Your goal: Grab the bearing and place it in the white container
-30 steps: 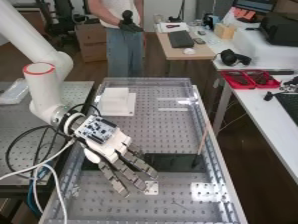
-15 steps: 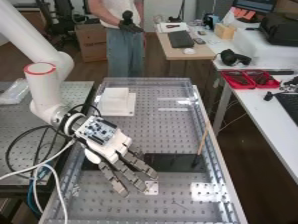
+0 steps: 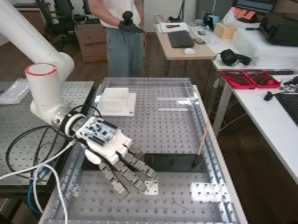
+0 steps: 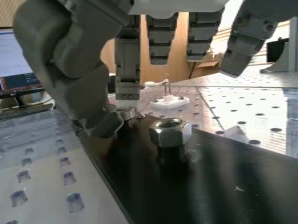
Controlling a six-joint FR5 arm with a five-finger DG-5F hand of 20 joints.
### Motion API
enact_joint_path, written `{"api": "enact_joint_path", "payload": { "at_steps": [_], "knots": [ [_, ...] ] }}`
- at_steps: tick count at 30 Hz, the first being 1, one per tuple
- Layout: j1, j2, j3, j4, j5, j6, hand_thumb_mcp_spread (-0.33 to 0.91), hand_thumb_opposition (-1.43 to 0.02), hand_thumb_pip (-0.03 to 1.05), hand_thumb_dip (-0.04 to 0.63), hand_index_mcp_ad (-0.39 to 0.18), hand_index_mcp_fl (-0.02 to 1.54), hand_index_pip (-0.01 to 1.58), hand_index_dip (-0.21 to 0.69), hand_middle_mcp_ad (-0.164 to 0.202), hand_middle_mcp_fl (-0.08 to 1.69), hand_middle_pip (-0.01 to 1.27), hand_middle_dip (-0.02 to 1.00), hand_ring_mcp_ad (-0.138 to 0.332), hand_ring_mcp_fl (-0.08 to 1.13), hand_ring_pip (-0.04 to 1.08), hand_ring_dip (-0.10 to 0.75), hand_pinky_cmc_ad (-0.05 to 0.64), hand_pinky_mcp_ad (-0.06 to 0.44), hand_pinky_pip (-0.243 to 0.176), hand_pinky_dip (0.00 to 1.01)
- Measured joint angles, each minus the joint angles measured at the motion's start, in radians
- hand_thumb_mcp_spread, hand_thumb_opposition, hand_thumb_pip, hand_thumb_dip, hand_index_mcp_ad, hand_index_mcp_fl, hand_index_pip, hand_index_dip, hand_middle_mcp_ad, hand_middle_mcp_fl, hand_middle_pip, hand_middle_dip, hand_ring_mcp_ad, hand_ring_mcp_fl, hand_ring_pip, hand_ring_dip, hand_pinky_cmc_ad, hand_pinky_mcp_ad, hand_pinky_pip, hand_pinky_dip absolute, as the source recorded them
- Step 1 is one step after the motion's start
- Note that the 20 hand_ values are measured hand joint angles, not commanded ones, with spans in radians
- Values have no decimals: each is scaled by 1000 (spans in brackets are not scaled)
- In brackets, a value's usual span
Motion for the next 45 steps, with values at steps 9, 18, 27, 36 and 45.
{"api": "enact_joint_path", "payload": {
  "at_steps": [9, 18, 27, 36, 45],
  "knots": [
    [2, -5, -7, 45, 17, -46, 342, -881, 759, 346, -59, 73, 1527, 119, 45, 9, 120, 157, 164, 0, 70, 72, 393, 291, -124, 323],
    [-2, -13, 0, 39, 20, -45, 333, -855, 738, 346, -51, 126, 1539, 96, 45, 7, 120, 157, 159, 2, 70, 72, 389, 295, -120, 323],
    [-2, -8, -2, 51, 19, -50, 340, -876, 691, 342, -51, 208, 1524, 56, 42, 9, 120, 157, 147, 2, 66, 72, 382, 284, -120, 325],
    [-7, 25, -7, 80, -2, -71, 333, -883, 661, 340, -51, 255, 1524, 56, 42, 10, 117, 157, 147, -2, 75, 68, 380, 286, -120, 321],
    [0, 107, -23, 87, -41, -108, 333, -883, 661, 340, -51, 258, 1520, 54, 42, 10, 124, 164, 147, -2, 75, 72, 379, 286, -120, 321]
  ]
}}
